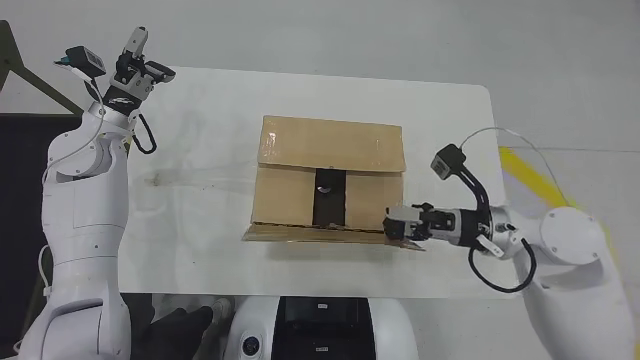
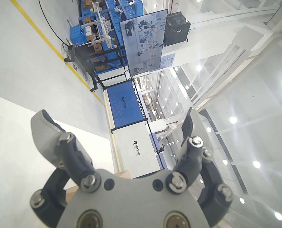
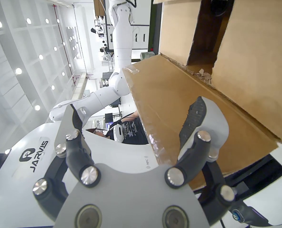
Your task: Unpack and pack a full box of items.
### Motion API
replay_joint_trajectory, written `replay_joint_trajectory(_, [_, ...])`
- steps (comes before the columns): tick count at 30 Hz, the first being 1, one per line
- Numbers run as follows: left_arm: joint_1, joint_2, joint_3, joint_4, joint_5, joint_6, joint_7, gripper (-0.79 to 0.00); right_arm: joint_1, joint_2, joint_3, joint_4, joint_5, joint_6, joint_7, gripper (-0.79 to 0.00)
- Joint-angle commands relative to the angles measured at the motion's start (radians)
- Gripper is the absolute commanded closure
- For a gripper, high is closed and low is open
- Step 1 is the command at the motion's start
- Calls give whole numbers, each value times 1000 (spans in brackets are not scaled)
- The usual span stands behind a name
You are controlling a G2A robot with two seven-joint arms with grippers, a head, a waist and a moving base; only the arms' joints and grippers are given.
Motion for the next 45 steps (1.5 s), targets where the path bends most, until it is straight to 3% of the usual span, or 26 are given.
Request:
replay_joint_trajectory(1, [0, 0, 0, 0, 0, 0, 0, -785, 6, 3, -21, -8, -17, 15, 12, -785])
replay_joint_trajectory(15, [0, 0, 0, 0, 0, 0, 0, -785, 28, 26, -143, -52, -130, 120, 75, -785])
replay_joint_trajectory(31, [0, 0, 0, 0, 0, 0, 0, -785, 16, 57, -191, -61, -197, 218, 116, -785])
replay_joint_trajectory(45, [0, 0, 0, 0, 0, 0, 0, -785, 19, 101, -270, -16, -294, 277, 57, -785])
